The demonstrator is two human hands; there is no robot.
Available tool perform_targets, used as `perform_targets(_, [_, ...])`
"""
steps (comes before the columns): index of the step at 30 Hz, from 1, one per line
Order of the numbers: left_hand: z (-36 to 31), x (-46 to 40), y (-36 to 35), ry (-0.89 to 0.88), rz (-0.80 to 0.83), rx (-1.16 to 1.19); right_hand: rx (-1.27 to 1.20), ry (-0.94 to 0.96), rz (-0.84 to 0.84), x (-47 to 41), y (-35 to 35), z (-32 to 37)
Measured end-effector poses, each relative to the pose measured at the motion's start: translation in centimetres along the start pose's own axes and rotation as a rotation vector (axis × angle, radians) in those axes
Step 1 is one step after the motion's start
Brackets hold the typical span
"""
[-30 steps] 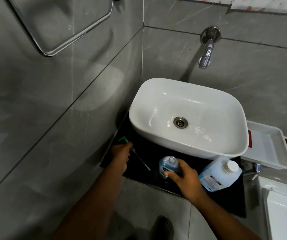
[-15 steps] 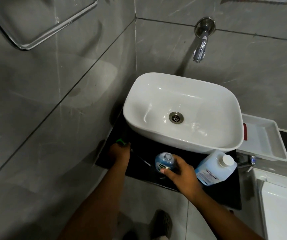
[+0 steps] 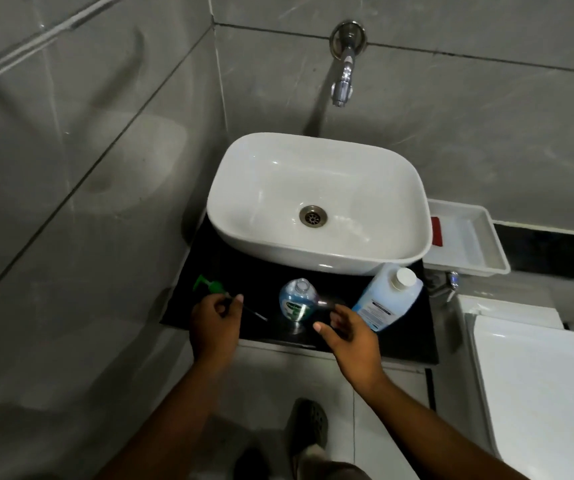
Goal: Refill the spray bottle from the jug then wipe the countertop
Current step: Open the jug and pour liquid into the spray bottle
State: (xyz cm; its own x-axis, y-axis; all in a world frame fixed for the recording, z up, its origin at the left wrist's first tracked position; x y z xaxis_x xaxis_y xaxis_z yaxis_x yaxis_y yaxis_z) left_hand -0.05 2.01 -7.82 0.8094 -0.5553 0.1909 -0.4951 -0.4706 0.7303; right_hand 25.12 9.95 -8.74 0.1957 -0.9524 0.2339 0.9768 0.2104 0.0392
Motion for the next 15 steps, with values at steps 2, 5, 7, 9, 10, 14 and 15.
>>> perform_targets(2, [-0.4,0.7,0.0,-0.057,0.016,0.001,-0.024,-0.009,-0.092,1.5,2.1,-0.4])
perform_targets(5, [-0.5,0.6,0.8,-0.067,0.014,-0.071,-0.053,-0.013,-0.241,3.2,5.7,-0.6])
perform_targets(7, [-1.2,0.7,1.5,-0.129,-0.016,-0.112,-0.062,-0.006,-0.373,3.8,8.3,0.0])
perform_targets(9, [-3.2,1.8,2.0,-0.309,-0.079,-0.098,-0.096,0.012,-0.442,3.5,10.1,1.0])
perform_targets(10, [-4.9,3.0,1.9,-0.427,-0.095,-0.074,-0.115,0.026,-0.449,3.2,10.7,1.6])
perform_targets(14, [-13.2,8.1,0.3,-0.815,0.007,0.023,-0.091,0.063,-0.302,0.8,10.7,4.3])
perform_targets(15, [-15.2,9.2,-0.4,-0.899,0.067,0.037,-0.068,0.080,-0.237,0.2,10.3,4.9])
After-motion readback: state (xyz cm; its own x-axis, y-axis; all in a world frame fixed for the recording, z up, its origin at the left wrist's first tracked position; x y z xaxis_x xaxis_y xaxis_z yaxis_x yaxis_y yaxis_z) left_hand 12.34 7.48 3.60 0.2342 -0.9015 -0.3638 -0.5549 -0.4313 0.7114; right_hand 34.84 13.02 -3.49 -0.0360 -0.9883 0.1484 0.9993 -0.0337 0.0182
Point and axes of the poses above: each hand's wrist, its own x-axis away from the middle knuckle, its own y-axis out of the back of the hand, z = x × y, the point moved 5 cm from there along -x, towards the middle knuckle, and after that the axes turned 14 degrees about -x, right-handed, at the moved point
